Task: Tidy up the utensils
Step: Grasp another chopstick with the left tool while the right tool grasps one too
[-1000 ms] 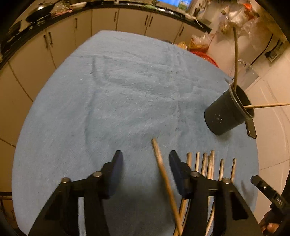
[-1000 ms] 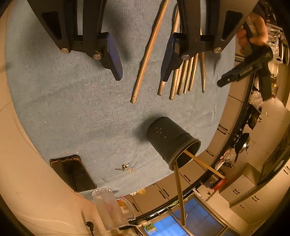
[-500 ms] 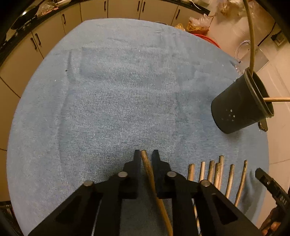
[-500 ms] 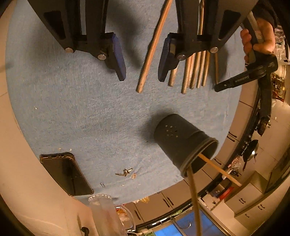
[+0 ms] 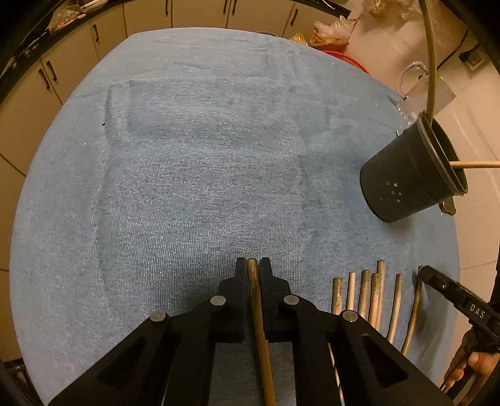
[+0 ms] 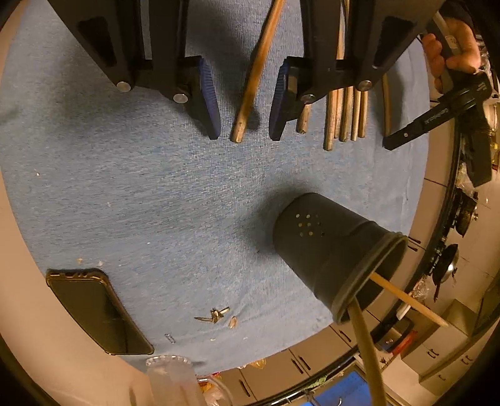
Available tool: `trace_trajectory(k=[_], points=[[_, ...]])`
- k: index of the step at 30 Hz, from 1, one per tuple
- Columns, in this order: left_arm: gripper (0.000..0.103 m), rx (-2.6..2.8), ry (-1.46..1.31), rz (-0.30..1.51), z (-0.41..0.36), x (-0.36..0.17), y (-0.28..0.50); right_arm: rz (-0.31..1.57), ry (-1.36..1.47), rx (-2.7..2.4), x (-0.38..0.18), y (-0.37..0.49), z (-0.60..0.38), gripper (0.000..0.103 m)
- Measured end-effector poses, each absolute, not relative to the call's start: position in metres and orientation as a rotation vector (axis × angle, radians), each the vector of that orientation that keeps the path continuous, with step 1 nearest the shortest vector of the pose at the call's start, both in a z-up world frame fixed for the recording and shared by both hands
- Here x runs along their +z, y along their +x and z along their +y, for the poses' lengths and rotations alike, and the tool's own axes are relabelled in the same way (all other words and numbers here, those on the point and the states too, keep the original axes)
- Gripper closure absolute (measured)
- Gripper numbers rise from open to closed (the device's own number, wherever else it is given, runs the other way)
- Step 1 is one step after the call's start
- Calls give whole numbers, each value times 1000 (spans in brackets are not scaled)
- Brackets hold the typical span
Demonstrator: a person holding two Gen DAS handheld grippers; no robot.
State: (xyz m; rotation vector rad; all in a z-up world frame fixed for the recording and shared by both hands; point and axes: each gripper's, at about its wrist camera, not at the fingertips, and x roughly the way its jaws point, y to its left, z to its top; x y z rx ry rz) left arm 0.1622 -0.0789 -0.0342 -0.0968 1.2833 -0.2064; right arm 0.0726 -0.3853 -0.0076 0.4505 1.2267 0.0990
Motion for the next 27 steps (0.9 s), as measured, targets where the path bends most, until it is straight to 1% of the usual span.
trace_trajectory(k=[3,5,7,10,14,18,24,27], points=[[95,-210,-71,1295,-83,-35,170,1227,407,79,-6,78,-378,71],[95,-210,-66,1295,-84,-35,173,1229,372,68,-6,79,-373,74],[95,-209,-62,1292,-85,-36,175,1227,328,49,-6,80,-368,83],[94,-204,-36,1301,-88,-34,178,1217,288,35,-6,80,-363,90],[94,-197,-9,1328,-101,-30,189,1215,314,51,-5,79,-363,93],[95,-197,-29,1329,-103,-30,197,1172,333,80,4,69,-370,93],[96,-220,-120,1250,-92,-25,188,1074,299,140,42,47,-367,93],[96,-220,-135,1193,-84,-14,179,1024,299,164,59,37,-366,93]])
